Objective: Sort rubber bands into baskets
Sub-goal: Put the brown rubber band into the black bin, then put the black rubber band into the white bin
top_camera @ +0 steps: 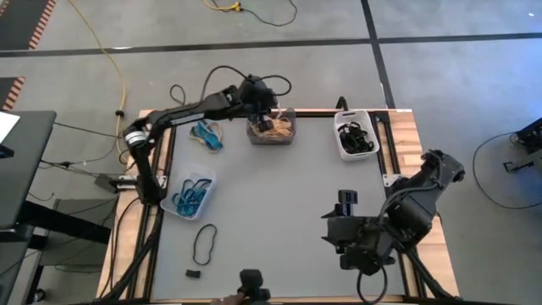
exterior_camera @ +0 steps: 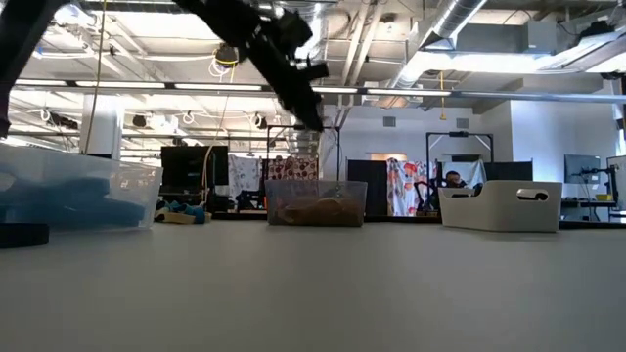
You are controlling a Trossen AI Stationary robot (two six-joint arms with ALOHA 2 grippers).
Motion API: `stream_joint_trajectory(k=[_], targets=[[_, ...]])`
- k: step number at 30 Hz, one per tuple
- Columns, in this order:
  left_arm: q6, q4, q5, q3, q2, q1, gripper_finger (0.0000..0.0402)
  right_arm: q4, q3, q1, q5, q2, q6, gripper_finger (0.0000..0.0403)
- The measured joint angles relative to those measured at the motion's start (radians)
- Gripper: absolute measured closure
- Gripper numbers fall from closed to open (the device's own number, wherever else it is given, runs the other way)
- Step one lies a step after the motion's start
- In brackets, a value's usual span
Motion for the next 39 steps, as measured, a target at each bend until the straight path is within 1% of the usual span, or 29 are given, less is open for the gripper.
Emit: stream_joint_trajectory(k=[7, 10, 12, 15, 20, 22, 25, 27, 31, 35, 39], targets=[[-0.038, 0.010, -0.004, -0.001, 0.134, 0.012, 0.0399, -0.022, 0.000, 0.050, 0.043, 0.000, 0.052, 0.0138], [-0.048, 0.005, -0.004, -0.001, 0.164, 0.011, 0.0384, -0.022, 0.000, 0.068, 0.061, 0.000, 0.059, 0.0138], [-0.049, -0.014, -0.005, -0.001, 0.170, 0.007, 0.0365, -0.023, 0.000, 0.076, 0.071, 0.000, 0.059, 0.0138], [-0.055, -0.022, -0.010, -0.001, 0.168, -0.006, 0.0323, -0.023, 0.000, 0.087, 0.082, 0.000, 0.058, 0.0138], [-0.084, -0.072, -0.053, -0.001, 0.132, -0.031, 0.0245, -0.022, -0.011, 0.087, 0.084, 0.000, 0.043, 0.0138], [-0.093, -0.106, -0.076, -0.001, 0.112, -0.045, 0.0220, -0.025, -0.030, 0.087, 0.086, 0.000, 0.043, 0.0138], [-0.107, -0.194, -0.102, -0.001, 0.075, -0.071, 0.0199, -0.024, -0.068, 0.086, 0.086, 0.000, 0.043, 0.0138], [-0.125, -0.261, -0.102, -0.001, 0.037, -0.092, 0.0195, -0.023, -0.096, 0.086, 0.085, 0.000, 0.047, 0.0138], [-0.184, -0.456, -0.099, 0.000, -0.039, -0.147, 0.0194, -0.008, -0.150, 0.086, 0.081, 0.000, 0.058, 0.0138], [-0.287, -0.672, -0.042, 0.000, -0.112, -0.226, 0.0193, 0.026, -0.201, 0.086, 0.080, 0.000, 0.063, 0.0138], [-0.437, -0.865, 0.055, 0.000, -0.165, -0.333, 0.0193, 0.070, -0.250, 0.086, 0.079, 0.000, 0.062, 0.0138]])
